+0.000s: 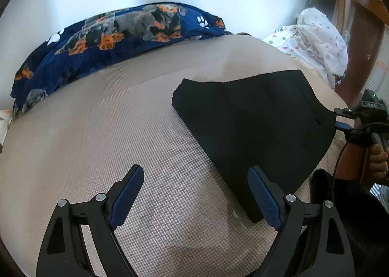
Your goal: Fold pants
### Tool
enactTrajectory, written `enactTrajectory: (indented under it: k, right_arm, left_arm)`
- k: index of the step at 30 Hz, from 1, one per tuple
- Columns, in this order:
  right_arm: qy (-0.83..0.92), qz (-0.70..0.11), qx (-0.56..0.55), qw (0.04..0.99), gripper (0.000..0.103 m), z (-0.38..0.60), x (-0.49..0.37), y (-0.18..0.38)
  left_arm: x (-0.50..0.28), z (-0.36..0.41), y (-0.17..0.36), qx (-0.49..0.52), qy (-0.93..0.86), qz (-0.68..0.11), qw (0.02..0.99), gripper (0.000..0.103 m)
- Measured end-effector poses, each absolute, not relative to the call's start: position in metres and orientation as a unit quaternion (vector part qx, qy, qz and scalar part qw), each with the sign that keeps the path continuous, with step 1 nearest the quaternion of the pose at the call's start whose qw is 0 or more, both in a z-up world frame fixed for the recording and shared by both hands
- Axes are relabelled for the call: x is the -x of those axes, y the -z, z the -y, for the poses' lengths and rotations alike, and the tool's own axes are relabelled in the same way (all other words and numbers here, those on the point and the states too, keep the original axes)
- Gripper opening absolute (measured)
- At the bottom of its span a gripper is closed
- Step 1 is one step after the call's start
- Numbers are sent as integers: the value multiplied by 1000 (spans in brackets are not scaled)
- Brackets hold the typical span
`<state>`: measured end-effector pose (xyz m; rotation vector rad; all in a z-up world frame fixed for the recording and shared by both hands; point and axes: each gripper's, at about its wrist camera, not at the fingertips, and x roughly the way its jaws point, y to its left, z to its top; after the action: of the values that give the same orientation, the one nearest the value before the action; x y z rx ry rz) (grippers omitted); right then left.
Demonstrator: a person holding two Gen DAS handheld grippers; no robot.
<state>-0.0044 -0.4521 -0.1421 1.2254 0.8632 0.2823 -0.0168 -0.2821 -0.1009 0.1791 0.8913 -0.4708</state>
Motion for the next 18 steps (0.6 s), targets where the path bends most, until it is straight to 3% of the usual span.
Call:
enactTrajectory:
  k: [1,2,10,18]
  right_arm:
    - [-127,-392,-554,723,25,452,3,144]
    - [-124,-394,-549,727,14,450,1,145]
    - [-138,-362,-521,761,12,442,19,126]
    - [-113,-379,-567,722,9,450,28,177]
  left_arm:
    - [17,282,102,-87,225,-428,871,87]
    - [17,283,102,-88,225,-428,871,87]
    - [18,288,98,-95,227,-424,872,89]
    - [19,299,105,-108,234,-433,864,89]
